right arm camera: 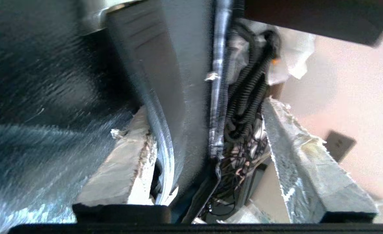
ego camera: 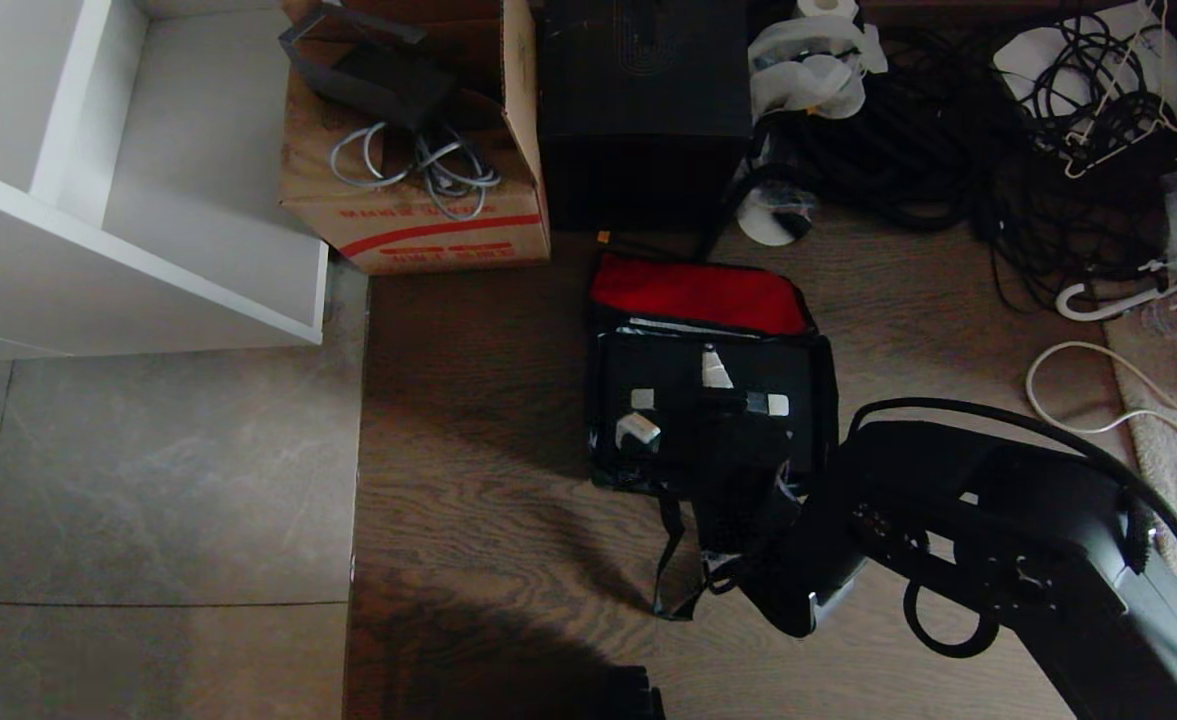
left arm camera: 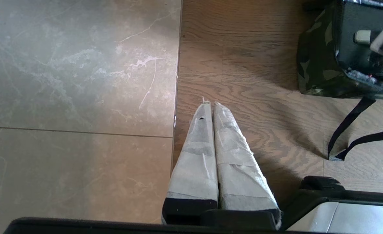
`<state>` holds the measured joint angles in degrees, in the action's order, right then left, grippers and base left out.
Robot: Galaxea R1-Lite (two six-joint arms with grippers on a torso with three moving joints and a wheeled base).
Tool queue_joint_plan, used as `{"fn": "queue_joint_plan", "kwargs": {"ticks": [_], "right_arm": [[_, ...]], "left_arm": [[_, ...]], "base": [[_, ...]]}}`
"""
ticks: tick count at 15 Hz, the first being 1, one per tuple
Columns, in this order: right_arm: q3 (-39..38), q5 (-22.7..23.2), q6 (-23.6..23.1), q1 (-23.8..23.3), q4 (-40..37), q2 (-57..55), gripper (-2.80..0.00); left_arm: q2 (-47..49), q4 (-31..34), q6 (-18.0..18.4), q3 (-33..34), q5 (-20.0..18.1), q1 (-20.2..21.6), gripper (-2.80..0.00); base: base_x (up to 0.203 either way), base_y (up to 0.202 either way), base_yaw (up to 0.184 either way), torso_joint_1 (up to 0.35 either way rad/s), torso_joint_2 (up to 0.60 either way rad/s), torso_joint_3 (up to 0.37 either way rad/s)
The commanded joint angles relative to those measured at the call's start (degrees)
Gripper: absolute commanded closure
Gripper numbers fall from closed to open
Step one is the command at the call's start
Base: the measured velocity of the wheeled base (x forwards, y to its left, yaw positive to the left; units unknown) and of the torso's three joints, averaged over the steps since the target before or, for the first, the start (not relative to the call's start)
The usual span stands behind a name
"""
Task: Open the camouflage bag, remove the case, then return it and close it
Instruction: Lift the black box
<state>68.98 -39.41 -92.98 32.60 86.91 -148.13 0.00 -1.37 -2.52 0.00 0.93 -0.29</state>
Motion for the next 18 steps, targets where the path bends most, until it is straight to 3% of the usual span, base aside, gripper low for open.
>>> {"fn": "queue_joint_plan", "kwargs": {"ticks": [1, 4, 9, 10, 18], "right_arm": [[3.45, -0.54, -0.04, -1.06, 0.76, -1.06, -2.8], [8.83, -4.55, 0.73, -1.79, 0.76, -3.63, -2.8], [9.68, -4.67, 0.78, -1.71, 0.76, -6.82, -2.8], [9.59, -4.62, 0.78, -1.68, 0.76, -7.08, 0.0], [9.6, -4.86, 2.89, -1.66, 0.76, -8.75, 0.0]], "left_arm": [[-0.08, -0.04, -0.03, 0.45, 0.04, 0.03, 0.0], [-0.04, -0.04, -0.03, 0.44, 0.04, 0.03, 0.0], [-0.07, -0.04, -0.03, 0.5, 0.04, 0.03, 0.0], [-0.05, -0.04, -0.03, 0.53, 0.04, 0.03, 0.0], [-0.09, -0.04, -0.03, 0.45, 0.04, 0.03, 0.0]], "base": [[0.0, 0.0, 0.0, 0.0, 0.0, 0.0], [0.0, 0.0, 0.0, 0.0, 0.0, 0.0], [0.0, 0.0, 0.0, 0.0, 0.0, 0.0], [0.0, 0.0, 0.0, 0.0, 0.0, 0.0], [0.0, 0.0, 0.0, 0.0, 0.0, 0.0]]}}
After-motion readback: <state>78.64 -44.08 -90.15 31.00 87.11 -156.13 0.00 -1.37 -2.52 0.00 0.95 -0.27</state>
